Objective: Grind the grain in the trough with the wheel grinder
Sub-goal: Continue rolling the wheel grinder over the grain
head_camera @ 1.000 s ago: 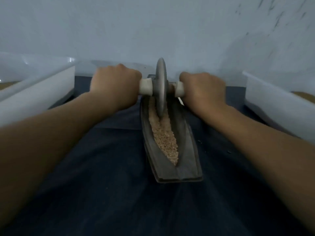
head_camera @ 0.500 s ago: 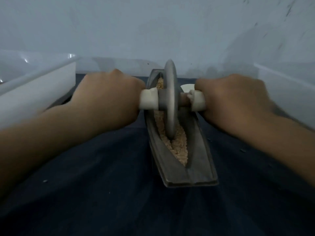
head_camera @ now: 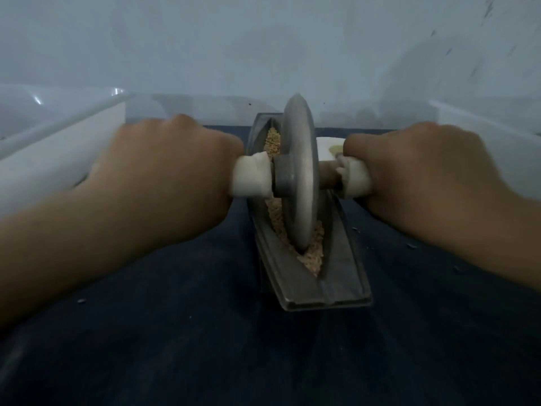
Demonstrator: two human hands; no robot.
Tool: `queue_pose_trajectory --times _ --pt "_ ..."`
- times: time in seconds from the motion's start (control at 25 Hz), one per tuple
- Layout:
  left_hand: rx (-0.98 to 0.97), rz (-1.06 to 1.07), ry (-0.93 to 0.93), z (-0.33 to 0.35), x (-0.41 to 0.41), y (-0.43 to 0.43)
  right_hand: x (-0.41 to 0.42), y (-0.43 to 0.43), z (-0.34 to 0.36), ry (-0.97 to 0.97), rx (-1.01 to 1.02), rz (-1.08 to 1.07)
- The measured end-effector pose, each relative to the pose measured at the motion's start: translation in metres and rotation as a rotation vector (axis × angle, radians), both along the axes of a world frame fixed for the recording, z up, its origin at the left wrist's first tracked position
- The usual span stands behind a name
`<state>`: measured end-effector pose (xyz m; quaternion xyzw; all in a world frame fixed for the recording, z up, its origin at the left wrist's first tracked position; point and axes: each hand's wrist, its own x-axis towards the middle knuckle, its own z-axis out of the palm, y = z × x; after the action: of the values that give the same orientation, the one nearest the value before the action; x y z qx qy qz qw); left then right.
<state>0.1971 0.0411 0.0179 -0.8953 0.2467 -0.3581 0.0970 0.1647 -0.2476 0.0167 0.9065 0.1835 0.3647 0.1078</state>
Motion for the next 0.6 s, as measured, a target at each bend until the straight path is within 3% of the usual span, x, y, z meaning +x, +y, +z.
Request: queue_pose_trajectory --times 0.08,0.16,0.24,0.32,0.48,0.6 --pt "0.016 0.158 0.010 -0.001 0.019 -0.019 0.024 0.013 -0.001 0.039 0.021 -0.141" --pt "-0.075 0.279 0.151 0.005 0.045 -0.035 0.057 0.033 0.011 0.116 0.079 -0.292" --pt "-0.163 0.300 0.341 0.011 0.059 -0.037 0.076 0.047 0.030 0.171 0.057 -0.310" --pt "-0.157 0.259 0.405 0.009 0.048 -0.029 0.065 0.043 0.039 0.232 -0.041 -0.273" --pt "-0.023 0.020 0.111 -0.003 0.008 -0.002 0.012 0.006 0.017 0.187 -0.051 -0.037" --pt "0.006 0.088 0.034 -0.005 0.024 -0.010 0.028 0.008 0.003 0.035 -0.029 -0.083"
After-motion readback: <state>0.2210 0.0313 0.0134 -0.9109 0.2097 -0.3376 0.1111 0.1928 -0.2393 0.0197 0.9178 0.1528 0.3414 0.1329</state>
